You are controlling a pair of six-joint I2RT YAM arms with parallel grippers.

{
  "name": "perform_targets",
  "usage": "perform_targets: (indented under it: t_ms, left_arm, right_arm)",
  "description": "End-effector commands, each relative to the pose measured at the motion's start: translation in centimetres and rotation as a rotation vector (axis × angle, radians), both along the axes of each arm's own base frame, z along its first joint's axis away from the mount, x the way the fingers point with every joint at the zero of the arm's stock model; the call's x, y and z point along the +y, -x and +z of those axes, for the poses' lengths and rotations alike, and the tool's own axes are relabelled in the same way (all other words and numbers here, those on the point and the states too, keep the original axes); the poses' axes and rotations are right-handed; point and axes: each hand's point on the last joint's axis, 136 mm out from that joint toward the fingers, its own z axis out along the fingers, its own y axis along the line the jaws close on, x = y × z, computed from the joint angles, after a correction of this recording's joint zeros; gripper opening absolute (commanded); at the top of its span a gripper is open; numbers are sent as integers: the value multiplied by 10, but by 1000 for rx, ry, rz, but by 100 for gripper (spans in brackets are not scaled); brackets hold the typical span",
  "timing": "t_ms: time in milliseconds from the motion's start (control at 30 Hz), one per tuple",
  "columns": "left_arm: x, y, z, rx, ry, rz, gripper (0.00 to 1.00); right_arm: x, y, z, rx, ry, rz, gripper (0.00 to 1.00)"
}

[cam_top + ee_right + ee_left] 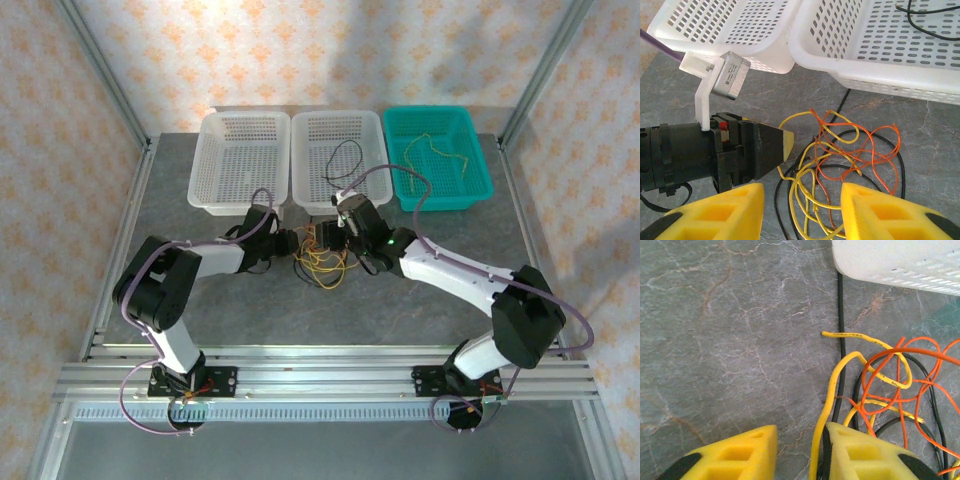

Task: Untangle the cables

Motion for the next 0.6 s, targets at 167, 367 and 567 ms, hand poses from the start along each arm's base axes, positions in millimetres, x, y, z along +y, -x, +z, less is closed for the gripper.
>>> perform_targets:
  t_ms: [167,367,567]
  left_arm:
    - [-13,-10,28,-86,55,-34,17]
    - [-21,-1,45,-116,60,-68,4]
    - [-31,10,78,-185,53,-92,0]
  right_arm:
    - [-6,-6,4,-23,-27,-56,50]
    - [-11,-11,5,-32,-28,-101,54]
    - [-36,-25,1,9,-56,-233,66]
